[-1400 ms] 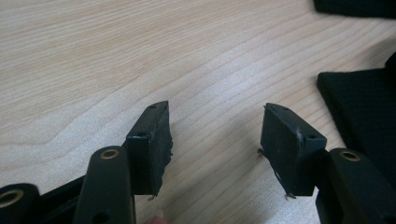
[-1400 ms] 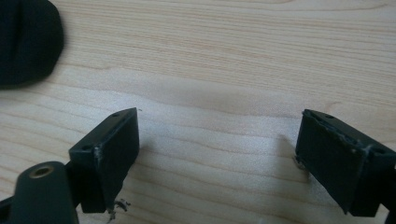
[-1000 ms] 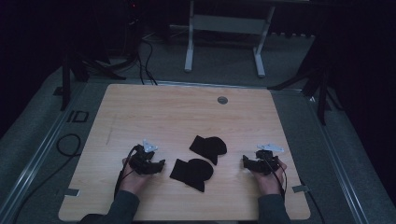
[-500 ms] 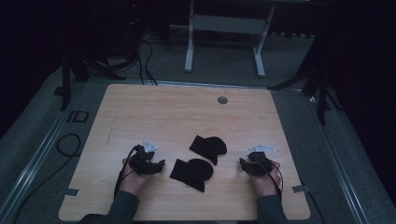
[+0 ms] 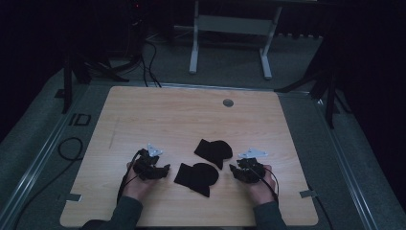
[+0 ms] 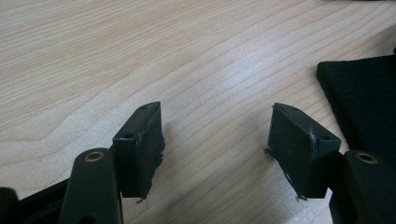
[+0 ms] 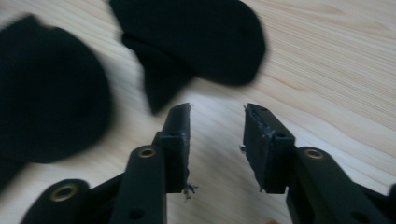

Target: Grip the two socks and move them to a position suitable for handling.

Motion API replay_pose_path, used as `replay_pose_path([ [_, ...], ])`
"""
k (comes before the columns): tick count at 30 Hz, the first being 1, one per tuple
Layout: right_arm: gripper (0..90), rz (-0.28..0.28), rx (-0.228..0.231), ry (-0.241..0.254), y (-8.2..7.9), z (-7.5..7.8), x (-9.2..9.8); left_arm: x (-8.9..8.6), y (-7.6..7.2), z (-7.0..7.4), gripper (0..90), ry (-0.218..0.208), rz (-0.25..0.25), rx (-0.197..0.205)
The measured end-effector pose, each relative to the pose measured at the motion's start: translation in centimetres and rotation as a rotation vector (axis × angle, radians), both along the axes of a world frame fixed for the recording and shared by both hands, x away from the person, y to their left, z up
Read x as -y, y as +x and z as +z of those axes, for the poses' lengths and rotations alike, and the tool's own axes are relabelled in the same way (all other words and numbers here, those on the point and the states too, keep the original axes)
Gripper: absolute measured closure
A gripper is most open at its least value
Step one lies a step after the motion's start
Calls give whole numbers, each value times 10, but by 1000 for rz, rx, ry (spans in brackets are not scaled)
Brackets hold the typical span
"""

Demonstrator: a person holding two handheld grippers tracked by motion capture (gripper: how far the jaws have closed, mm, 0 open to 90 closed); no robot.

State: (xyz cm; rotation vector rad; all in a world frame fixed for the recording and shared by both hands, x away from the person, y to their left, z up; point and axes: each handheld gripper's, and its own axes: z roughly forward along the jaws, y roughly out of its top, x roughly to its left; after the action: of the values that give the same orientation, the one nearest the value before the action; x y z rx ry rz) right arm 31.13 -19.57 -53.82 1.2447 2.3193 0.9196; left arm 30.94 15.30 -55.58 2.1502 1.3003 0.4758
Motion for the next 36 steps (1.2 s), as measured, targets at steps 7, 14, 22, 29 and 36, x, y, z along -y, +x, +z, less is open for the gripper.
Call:
replay_pose_path([
  [7,740,80,-2,46,-11,11,-23,1,-1,0,328,2,12,-5],
  [14,792,191,-24,41,-22,11,-48,1,-2,0,316,6,8,-11],
  [22,814,239,-117,-37,-23,-9,-66,5,-5,2,435,4,-32,-10],
  [29,825,246,-112,-11,-19,-12,-65,3,-8,9,590,-105,-75,-25],
  [36,821,243,-113,15,-16,-13,-68,17,-18,15,751,-129,-180,0],
])
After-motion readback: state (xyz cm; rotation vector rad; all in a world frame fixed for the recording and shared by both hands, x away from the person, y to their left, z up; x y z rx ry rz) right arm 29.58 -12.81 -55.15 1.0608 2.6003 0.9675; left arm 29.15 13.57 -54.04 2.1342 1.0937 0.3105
